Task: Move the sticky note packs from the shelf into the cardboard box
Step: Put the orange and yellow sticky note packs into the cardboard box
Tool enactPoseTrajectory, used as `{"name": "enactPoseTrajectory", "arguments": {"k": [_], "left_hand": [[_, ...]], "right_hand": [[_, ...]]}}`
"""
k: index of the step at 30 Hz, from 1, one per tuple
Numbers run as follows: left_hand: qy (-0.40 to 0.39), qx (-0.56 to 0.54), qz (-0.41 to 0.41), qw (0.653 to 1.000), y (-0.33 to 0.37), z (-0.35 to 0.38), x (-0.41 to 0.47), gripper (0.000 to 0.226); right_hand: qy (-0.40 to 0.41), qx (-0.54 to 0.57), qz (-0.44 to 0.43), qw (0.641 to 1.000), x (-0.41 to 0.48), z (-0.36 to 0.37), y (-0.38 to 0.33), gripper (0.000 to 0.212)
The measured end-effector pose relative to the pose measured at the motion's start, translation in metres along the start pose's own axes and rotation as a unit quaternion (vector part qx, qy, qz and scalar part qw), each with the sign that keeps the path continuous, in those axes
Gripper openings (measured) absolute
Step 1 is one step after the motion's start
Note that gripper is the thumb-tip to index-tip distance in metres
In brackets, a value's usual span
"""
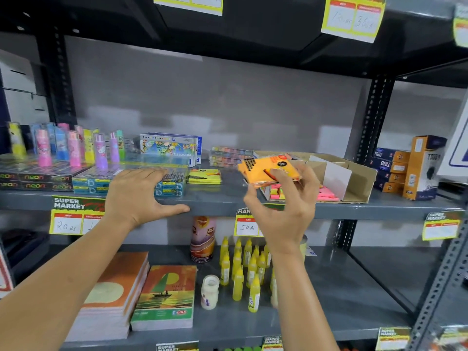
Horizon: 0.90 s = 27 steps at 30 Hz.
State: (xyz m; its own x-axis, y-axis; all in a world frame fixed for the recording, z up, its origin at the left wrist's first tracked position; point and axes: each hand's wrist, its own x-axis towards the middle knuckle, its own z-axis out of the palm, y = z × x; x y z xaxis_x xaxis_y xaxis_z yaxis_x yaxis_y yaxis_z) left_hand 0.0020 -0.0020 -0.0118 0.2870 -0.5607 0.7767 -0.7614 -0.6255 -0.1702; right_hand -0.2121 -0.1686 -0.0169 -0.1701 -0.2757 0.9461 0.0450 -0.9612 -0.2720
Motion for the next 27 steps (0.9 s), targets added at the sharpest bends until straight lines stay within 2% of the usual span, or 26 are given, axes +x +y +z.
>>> {"name": "enactPoseTrajectory", "arguments": {"k": [8, 12, 22, 27], "left_hand": [[0.002, 0.005, 0.000, 1.000, 0.001, -0.001, 0.000, 0.100], [0.005, 0.002, 0.001, 1.000, 0.001, -0.002, 0.000, 0.101], [0.009, -0.004, -0.003, 1.000, 0.000, 0.001, 0.000, 0.101], [0.007, -0.002, -0.002, 1.000, -0.001, 0.001, 0.000, 0.101]], "right_hand": [[0.062, -0.013, 0.008, 0.998, 0.010, -0.023, 0.033, 0.034], [0.076, -0.048, 0.055, 0.994, 0.008, -0.030, 0.046, 0.034], [0.085, -0.085, 0.115, 0.986, 0.009, -0.041, 0.077, 0.034], [0.026, -0.138, 0.127, 0.982, -0.001, -0.041, 0.088, 0.036]]}}
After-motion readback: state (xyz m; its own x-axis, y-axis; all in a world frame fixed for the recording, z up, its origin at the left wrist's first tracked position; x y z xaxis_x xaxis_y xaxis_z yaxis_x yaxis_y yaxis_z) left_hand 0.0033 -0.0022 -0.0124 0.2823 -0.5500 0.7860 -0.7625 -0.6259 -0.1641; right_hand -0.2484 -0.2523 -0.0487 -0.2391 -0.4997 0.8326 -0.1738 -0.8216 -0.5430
